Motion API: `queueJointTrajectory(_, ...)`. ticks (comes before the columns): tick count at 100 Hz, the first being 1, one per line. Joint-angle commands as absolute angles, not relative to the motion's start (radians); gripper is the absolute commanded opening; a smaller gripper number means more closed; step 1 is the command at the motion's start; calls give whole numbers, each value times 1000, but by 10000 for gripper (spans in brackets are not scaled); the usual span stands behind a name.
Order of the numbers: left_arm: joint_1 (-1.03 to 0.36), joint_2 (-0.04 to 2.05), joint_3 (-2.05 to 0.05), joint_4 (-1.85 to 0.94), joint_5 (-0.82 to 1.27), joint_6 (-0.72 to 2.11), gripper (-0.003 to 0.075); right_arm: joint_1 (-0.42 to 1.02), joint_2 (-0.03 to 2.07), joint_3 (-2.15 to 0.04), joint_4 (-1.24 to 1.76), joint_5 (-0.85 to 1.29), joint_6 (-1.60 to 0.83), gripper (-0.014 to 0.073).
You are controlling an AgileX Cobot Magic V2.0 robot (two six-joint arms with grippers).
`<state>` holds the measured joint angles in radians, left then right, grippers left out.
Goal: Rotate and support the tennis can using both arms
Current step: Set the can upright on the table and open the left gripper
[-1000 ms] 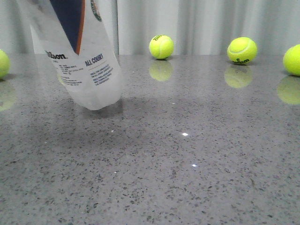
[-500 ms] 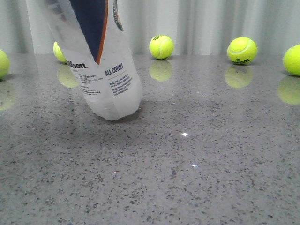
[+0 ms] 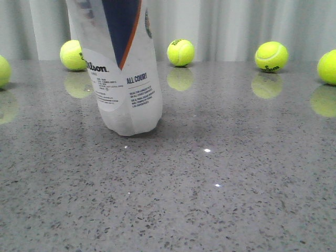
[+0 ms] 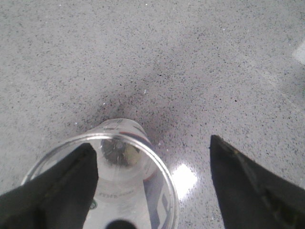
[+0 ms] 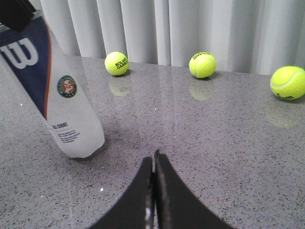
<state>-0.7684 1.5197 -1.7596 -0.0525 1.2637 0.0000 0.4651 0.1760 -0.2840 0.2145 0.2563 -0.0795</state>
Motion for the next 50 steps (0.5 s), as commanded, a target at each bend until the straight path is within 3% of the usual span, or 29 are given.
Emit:
queueJointTrajectory(1,-767,1513,-1812,-72,1216,10,484,462,183,-309,206,177,-88,-59)
queueJointTrajectory(39,-767,1517,-1822,-72,1120,27,482,462,183,-309,206,177,-88,-59)
queueJointTrajectory(50,-794,1488,-1822,-48,1036,58,428,462,183,-309,206,177,-88,-59)
